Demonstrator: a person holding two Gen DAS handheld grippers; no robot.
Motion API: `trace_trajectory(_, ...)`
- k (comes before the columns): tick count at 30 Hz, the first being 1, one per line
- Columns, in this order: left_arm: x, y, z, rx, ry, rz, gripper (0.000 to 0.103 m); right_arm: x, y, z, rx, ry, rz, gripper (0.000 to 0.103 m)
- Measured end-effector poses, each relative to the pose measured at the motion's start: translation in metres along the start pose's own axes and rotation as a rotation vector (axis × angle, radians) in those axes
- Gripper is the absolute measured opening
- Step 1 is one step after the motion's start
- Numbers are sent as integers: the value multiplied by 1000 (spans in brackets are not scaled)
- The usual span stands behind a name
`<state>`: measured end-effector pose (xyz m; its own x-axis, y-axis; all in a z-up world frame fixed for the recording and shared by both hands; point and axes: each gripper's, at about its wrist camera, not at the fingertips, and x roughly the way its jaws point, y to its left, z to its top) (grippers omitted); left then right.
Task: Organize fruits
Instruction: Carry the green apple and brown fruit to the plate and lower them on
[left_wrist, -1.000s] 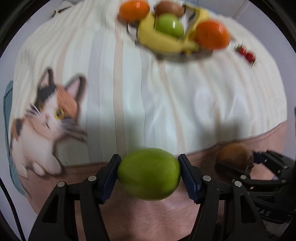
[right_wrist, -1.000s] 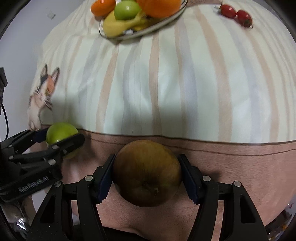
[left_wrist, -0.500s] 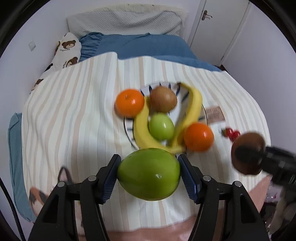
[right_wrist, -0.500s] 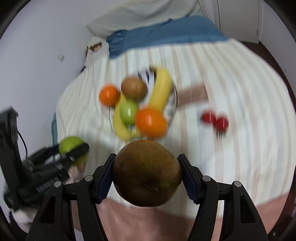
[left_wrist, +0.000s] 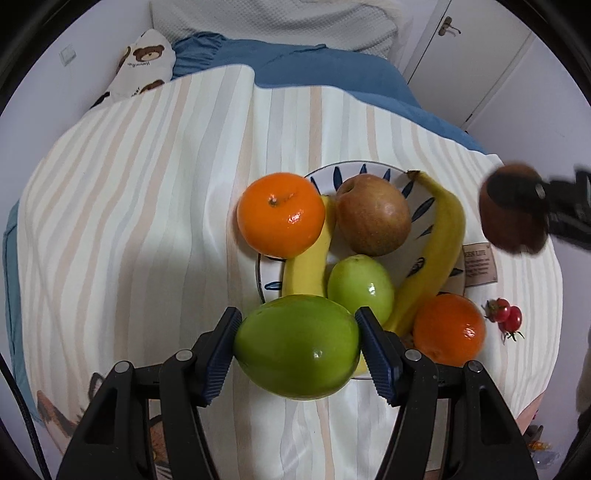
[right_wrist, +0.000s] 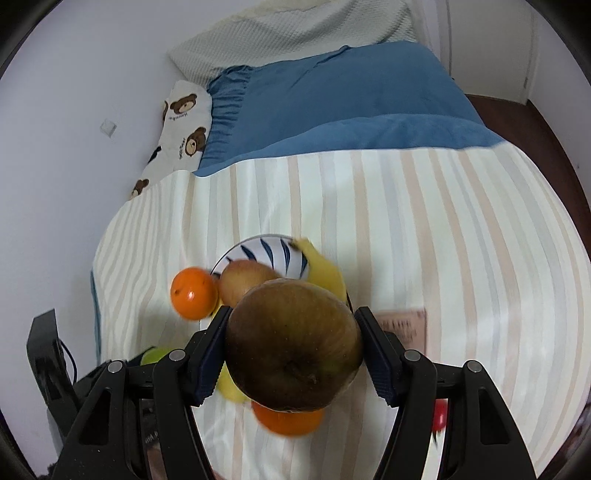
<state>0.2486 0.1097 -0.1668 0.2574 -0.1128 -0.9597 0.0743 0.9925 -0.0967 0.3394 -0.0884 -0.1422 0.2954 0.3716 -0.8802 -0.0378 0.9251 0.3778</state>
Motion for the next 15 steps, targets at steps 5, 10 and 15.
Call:
trace_trajectory(5, 12, -2, -2, -7, 18, -18, 61, 25, 19, 24, -92, 33, -38, 69)
trace_trajectory(10, 23, -5, -2, -19, 25, -39, 61, 46, 29, 29, -142, 74, -58, 69)
trace_trajectory(15, 30, -8, 1, -28, 14, -57, 61, 62, 34, 23, -169, 97, -68, 69)
